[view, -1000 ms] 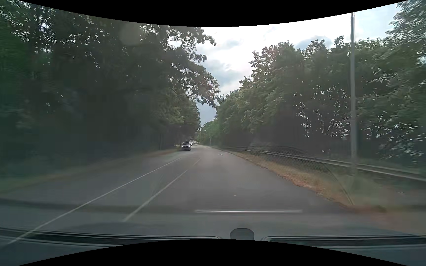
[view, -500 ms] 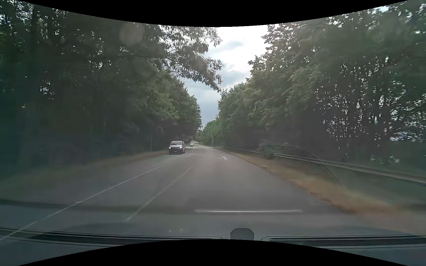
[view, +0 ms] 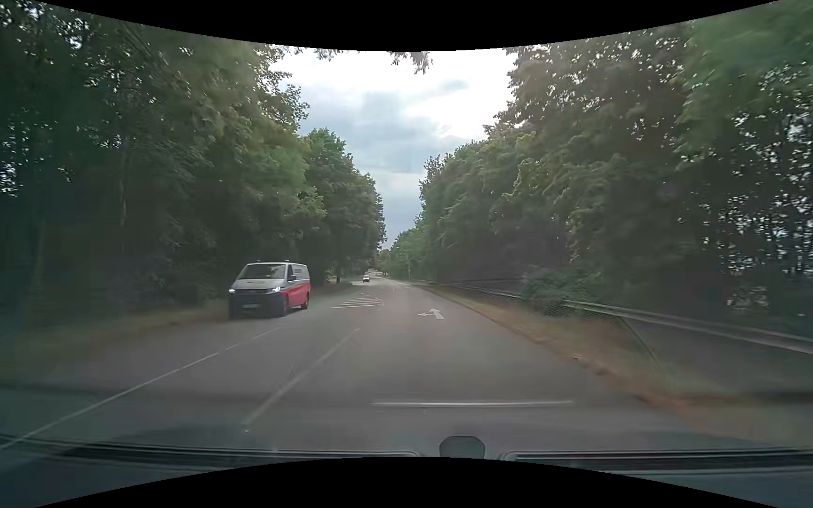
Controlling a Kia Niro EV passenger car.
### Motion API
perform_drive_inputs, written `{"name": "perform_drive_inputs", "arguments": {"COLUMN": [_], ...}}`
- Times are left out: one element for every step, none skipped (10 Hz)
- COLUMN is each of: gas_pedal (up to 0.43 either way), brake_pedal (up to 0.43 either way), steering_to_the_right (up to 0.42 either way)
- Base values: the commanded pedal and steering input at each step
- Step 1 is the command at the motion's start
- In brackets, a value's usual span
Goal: Follow the waypoints while adhering to traffic rules and regulations
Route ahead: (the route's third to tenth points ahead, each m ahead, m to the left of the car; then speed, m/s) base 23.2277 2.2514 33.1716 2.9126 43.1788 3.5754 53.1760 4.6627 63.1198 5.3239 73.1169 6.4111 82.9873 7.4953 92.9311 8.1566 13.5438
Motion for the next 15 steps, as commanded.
{"name": "perform_drive_inputs", "arguments": {"gas_pedal": [0.150,0.150,0.150,0.150,0.138,0.138,0.138,0.130,0.118,0.110,0.110,0.110,0.110,0.110,0.110], "brake_pedal": [0.000,0.000,0.000,0.000,0.000,0.000,0.000,0.000,0.000,0.000,0.000,0.000,0.000,0.000,0.000], "steering_to_the_right": [-0.009,-0.009,-0.009,-0.009,-0.009,-0.009,-0.009,-0.009,-0.009,-0.009,-0.009,-0.009,-0.010,-0.010,-0.011]}}
